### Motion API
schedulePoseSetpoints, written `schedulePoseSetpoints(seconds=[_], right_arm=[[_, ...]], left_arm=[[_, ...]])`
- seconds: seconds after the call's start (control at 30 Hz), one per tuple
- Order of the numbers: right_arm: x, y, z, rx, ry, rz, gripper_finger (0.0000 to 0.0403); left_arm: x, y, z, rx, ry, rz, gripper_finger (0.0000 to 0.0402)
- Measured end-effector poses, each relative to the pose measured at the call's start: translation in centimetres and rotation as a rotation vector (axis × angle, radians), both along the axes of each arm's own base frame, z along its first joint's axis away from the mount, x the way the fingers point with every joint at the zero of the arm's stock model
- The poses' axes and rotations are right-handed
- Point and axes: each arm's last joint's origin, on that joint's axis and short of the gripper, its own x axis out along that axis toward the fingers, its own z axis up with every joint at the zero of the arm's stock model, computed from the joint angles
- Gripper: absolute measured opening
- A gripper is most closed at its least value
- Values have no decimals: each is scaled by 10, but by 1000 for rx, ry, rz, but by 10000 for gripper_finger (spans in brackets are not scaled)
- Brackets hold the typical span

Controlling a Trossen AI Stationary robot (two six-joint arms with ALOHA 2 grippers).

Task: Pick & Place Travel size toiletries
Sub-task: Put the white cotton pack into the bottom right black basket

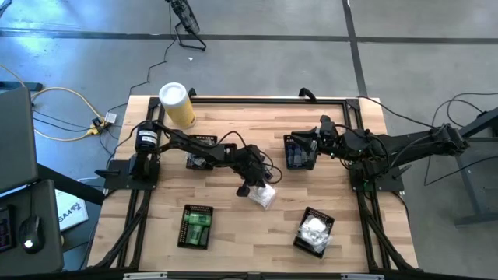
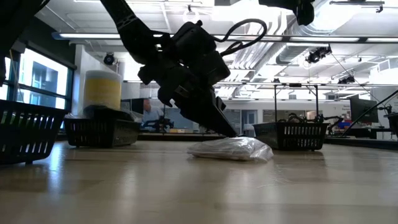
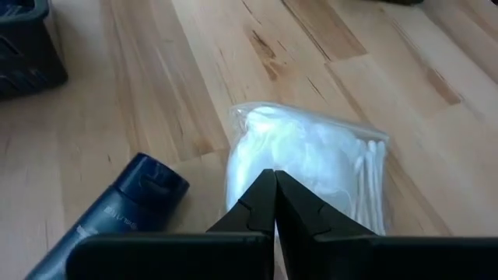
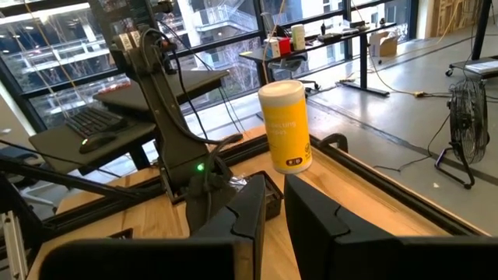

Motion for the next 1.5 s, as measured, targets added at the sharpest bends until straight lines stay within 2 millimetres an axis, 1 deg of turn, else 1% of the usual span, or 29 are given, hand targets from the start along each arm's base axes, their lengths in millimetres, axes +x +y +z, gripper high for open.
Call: schedulePoseSetpoints(seconds=[0.07,0.13,0.33,0.47,0.53,0.67,0.83,0.9,1.07,1.3,1.4,1.5], right_arm=[[0,0,0,0,1,0,42],[0,0,0,0,2,0,42],[0,0,0,-8,6,1,42],[0,0,0,-8,6,1,42],[0,0,0,-7,6,1,42],[0,0,0,-8,7,1,42],[0,0,0,-8,7,1,42],[0,0,0,-8,7,1,42],[0,0,0,-8,8,1,42],[0,0,0,-8,8,1,42],[0,0,-1,-9,8,1,42],[0,0,0,-9,9,1,42]], left_arm=[[-1,0,5,-12,-6,10,0],[-3,0,15,-18,-13,16,0],[-15,4,52,56,-63,54,0],[-23,7,75,47,-104,67,0],[-27,7,88,47,-151,70,0],[-37,7,116,52,-232,79,0],[-52,8,144,90,-309,119,0],[-58,8,155,94,-344,126,0],[-71,11,174,102,-398,153,0],[-97,10,206,126,-481,198,0],[-113,10,219,147,-505,231,0],[-131,10,232,204,-522,266,0]])
